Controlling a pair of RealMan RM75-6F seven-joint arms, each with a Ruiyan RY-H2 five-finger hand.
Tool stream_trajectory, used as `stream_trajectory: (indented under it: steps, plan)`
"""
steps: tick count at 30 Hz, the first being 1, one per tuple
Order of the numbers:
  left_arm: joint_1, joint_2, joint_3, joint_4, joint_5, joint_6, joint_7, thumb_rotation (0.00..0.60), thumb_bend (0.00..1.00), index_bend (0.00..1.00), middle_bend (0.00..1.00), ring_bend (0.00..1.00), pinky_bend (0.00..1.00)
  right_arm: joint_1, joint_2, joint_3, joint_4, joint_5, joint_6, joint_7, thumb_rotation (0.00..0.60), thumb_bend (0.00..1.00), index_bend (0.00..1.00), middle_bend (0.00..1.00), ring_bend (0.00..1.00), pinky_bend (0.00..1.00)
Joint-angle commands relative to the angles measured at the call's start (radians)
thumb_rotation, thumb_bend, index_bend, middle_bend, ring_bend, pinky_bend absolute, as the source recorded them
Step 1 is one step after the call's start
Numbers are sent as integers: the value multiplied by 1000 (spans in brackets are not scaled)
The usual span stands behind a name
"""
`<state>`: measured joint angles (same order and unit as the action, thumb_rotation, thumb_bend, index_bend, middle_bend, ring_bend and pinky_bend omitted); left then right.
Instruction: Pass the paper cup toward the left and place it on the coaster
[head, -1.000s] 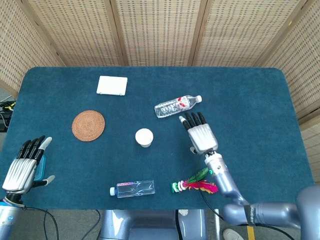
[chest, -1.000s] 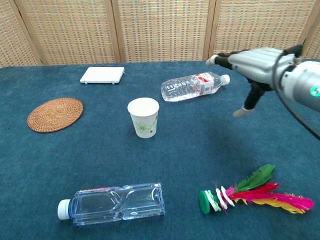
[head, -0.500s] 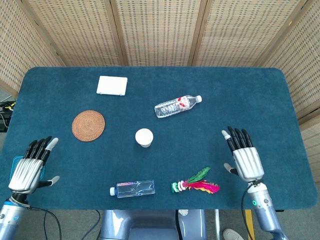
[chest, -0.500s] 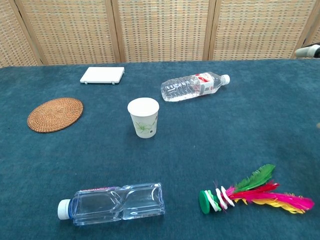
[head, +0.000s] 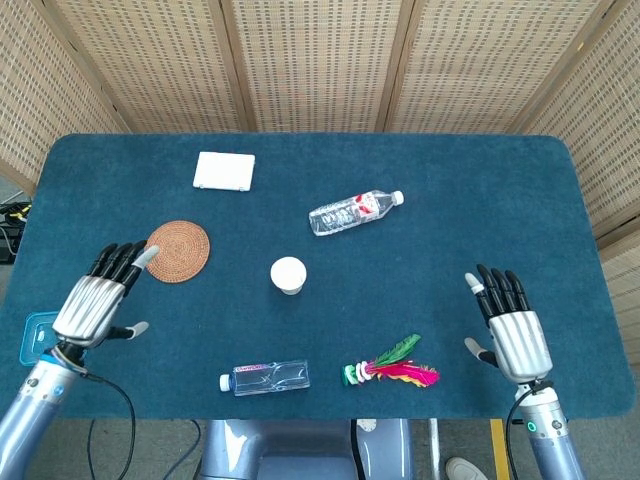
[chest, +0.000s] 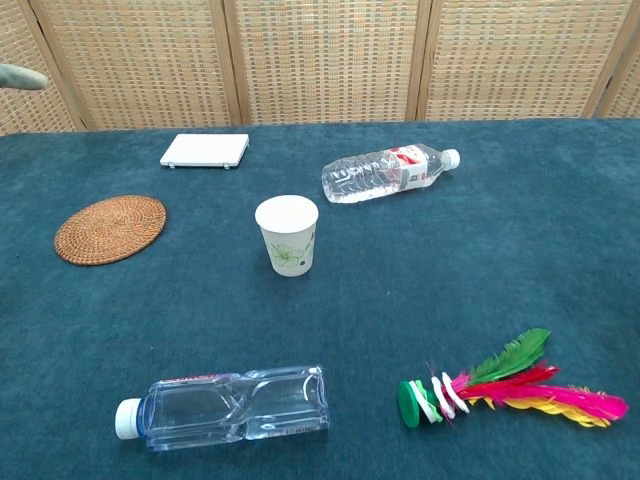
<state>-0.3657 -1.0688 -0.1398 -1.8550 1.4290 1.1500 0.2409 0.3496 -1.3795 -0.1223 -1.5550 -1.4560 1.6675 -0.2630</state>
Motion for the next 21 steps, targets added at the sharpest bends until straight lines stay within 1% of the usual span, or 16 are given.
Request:
stream_trajectory:
  steps: [1, 3, 6, 10, 17, 21]
  plan:
    - [-118, 24, -70, -9, -75, -123, 48, 600, 136, 0, 0, 0, 0, -7, 1, 7, 0, -2, -11, -2, 600, 82, 0, 0, 0, 0]
    - [-168, 1, -89, 9, -122, -171, 101, 600, 163, 0, 0, 0, 0, -13, 1, 15, -2, -5, -18, -4, 600, 83, 0, 0, 0, 0]
    - [-226, -27, -99, 25, -186, -236, 157, 600, 170, 0, 0, 0, 0, -20, 3, 26, -3, -13, -21, -1, 600, 83, 0, 0, 0, 0]
    - [-323, -65, -112, 55, -299, -327, 245, 600, 171, 0, 0, 0, 0, -31, 7, 45, 4, -15, -28, 21, 600, 83, 0, 0, 0, 0]
    - [-464, -110, -116, 83, -469, -397, 388, 600, 171, 0, 0, 0, 0, -49, 19, 76, 16, -6, -41, 68, 600, 83, 0, 0, 0, 0]
    - [-550, -144, -102, 106, -588, -422, 463, 600, 172, 0, 0, 0, 0, -60, 29, 91, 18, -5, -47, 105, 600, 83, 0, 0, 0, 0]
